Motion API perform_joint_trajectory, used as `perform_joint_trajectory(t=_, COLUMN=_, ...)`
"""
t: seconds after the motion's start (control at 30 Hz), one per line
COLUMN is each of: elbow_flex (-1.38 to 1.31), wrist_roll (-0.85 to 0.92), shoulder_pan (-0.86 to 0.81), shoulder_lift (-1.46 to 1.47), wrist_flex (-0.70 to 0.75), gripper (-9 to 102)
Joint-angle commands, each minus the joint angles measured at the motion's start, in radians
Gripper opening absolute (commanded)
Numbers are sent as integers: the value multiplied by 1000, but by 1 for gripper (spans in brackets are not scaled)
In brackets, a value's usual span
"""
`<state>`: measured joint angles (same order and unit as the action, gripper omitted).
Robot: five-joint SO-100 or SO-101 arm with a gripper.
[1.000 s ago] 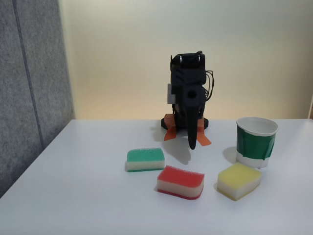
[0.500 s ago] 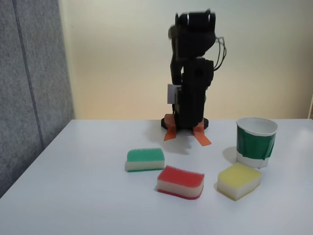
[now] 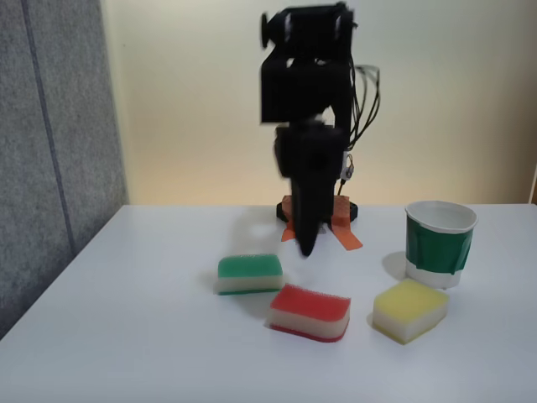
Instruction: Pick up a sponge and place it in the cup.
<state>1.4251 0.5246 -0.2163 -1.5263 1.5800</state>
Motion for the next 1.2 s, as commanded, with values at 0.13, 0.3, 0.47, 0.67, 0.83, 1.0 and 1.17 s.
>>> perform_joint_trajectory(t=0.13, elbow_flex=-35, wrist_roll=-5, shoulder_pan=-23, shoulder_lift=91, wrist_flex=-64, gripper=7)
perform_joint_trajectory(t=0.3, elbow_flex=-17, wrist_roll=-109, shoulder_pan=-23, shoulder_lift=81, wrist_flex=-83, gripper=20)
perform_joint_trajectory(t=0.47, elbow_flex=-69, wrist_roll=-187, shoulder_pan=-34, shoulder_lift=100, wrist_flex=-87, gripper=43)
perform_joint_trajectory(t=0.67, elbow_flex=-138, wrist_roll=-219, shoulder_pan=-18, shoulder_lift=187, wrist_flex=-121, gripper=50)
perform_joint_trajectory(t=0.83, elbow_flex=-195, wrist_roll=-245, shoulder_pan=9, shoulder_lift=305, wrist_flex=-160, gripper=49)
perform_joint_trajectory(t=1.0, elbow_flex=-207, wrist_roll=-261, shoulder_pan=21, shoulder_lift=354, wrist_flex=-167, gripper=45)
perform_joint_trajectory(t=1.17, elbow_flex=-144, wrist_roll=-219, shoulder_pan=17, shoulder_lift=380, wrist_flex=-193, gripper=23)
